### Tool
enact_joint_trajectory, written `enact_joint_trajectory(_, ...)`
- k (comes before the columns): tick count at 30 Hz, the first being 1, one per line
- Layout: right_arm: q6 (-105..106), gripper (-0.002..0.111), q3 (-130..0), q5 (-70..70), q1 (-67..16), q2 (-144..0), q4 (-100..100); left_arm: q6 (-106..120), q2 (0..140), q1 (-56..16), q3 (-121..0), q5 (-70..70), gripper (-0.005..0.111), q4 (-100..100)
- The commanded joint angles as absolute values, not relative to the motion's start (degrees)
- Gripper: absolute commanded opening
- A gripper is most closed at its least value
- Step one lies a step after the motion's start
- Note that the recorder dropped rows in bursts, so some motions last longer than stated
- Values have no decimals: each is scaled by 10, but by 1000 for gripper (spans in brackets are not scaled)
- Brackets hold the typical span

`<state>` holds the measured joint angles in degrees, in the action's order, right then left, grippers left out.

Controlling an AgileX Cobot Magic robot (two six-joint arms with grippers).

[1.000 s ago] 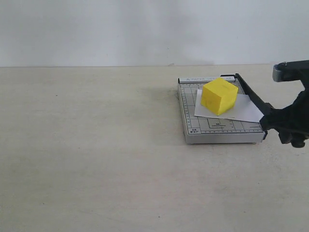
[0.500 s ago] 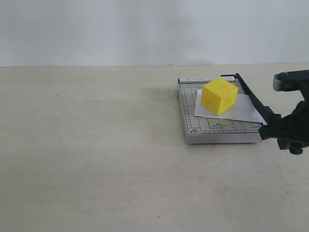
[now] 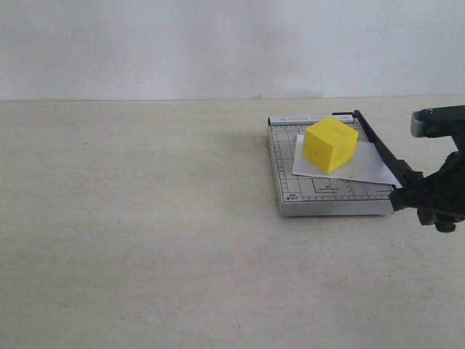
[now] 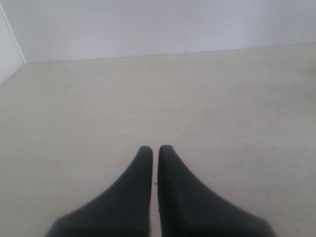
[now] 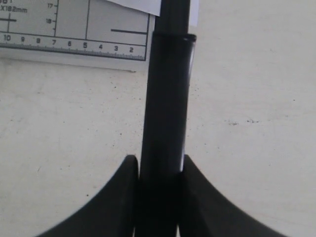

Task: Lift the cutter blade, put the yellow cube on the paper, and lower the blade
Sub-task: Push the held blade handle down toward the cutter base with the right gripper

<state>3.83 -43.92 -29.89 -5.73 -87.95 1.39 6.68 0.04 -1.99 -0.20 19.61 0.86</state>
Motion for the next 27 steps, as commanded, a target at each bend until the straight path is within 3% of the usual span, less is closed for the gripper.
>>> enact_joint_trajectory(1, 56, 4, -427, -314, -57, -886, 6, 62, 0, -18, 0, 194, 5, 8)
enact_joint_trajectory(21, 68, 5, -367, -236, -57, -886, 27, 62, 0, -18, 0, 194, 5, 8)
enact_joint_trajectory(23, 76, 21, -367, -236, -57, -886, 34, 62, 0, -18, 0, 194, 5, 8)
enact_joint_trajectory(24, 79, 41, -367, -236, -57, -886, 39, 62, 0, -18, 0, 194, 5, 8)
enact_joint_trajectory(26, 79, 65, -367, -234, -57, -886, 43, 62, 0, -18, 0, 194, 5, 8)
enact_joint_trajectory(27, 79, 63, -367, -234, -57, -886, 43, 62, 0, -18, 0, 194, 5, 8)
